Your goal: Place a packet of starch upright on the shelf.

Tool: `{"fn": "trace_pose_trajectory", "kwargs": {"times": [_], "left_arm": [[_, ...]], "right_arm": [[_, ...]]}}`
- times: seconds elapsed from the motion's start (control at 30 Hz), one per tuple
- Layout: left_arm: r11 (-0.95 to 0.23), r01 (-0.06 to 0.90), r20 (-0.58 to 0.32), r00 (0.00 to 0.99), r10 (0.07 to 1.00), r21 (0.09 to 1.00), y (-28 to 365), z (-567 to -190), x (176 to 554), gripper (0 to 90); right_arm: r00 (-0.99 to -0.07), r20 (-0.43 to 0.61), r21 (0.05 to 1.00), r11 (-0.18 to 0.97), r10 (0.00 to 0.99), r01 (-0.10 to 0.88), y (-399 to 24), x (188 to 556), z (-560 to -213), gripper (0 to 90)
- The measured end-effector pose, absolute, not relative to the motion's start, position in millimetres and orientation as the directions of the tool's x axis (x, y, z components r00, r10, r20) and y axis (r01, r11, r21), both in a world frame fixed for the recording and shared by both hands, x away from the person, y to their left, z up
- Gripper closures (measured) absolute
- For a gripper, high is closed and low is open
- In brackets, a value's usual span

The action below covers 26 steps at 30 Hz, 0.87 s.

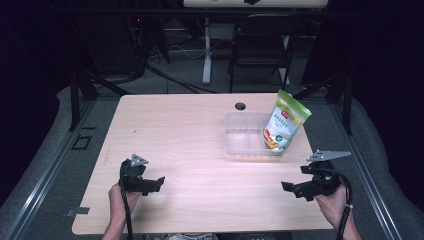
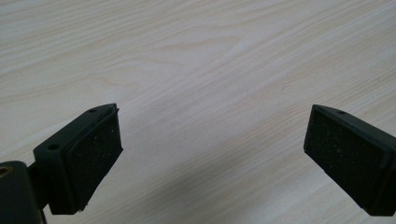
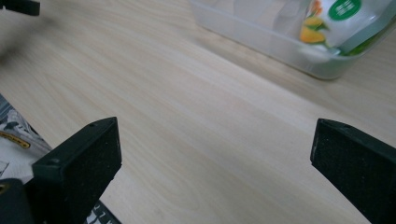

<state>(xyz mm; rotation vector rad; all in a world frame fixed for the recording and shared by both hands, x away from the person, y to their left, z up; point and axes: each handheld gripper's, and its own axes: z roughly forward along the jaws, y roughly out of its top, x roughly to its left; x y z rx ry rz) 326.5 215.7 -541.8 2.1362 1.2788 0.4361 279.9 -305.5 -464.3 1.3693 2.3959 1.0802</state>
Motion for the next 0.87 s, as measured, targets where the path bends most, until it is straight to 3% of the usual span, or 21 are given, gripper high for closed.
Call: {"fn": "trace_pose_trajectory", "kwargs": {"times": [0.53,0.87], "left_arm": [[-0.365,0.669,-0.025,0.497,0.867,0.648,213,-541,327,3.9],[-0.368,0.672,-0.022,0.497,0.868,0.643,211,-542,327,3.9]], "right_arm": [[-0.588,0.142,0.595,0.406,0.796,0.694,-297,254,-522,0.0],[-0.556,0.161,0.595,0.369,0.815,0.714,-310,256,-530,0.0]]}}
